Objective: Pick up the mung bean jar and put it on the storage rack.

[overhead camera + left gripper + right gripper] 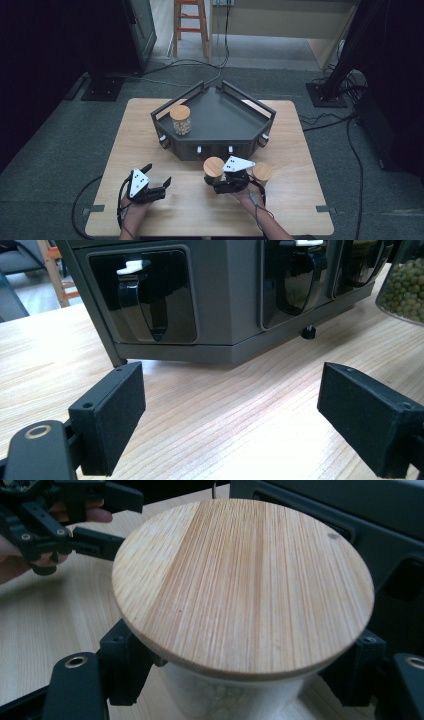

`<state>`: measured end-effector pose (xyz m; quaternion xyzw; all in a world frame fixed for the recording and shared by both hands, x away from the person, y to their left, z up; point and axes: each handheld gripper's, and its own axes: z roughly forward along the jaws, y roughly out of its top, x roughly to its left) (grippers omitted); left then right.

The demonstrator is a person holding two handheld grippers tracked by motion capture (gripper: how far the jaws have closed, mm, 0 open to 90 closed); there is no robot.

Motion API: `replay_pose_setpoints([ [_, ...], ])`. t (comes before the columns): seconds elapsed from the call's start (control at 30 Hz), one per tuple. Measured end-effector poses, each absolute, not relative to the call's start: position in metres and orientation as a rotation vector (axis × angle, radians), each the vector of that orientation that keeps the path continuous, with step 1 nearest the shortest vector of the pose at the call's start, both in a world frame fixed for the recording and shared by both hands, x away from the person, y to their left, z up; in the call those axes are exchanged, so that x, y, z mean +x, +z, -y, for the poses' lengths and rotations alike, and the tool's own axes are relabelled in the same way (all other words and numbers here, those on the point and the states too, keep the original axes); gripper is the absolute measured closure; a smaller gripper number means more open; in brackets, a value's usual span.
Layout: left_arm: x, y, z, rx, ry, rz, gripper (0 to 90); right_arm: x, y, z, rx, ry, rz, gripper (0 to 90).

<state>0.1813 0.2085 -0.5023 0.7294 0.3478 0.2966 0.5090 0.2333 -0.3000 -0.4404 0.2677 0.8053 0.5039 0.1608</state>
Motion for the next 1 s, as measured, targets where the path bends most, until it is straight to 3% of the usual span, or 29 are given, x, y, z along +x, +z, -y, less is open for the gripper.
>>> replay_pose_setpoints([
  [1.0, 0.186, -0.502, -0.211, 1.772, 0.684, -0.848, 11.8, 0.247, -0.413, 0.300, 0.784, 1.436, -2.282, 25.3],
])
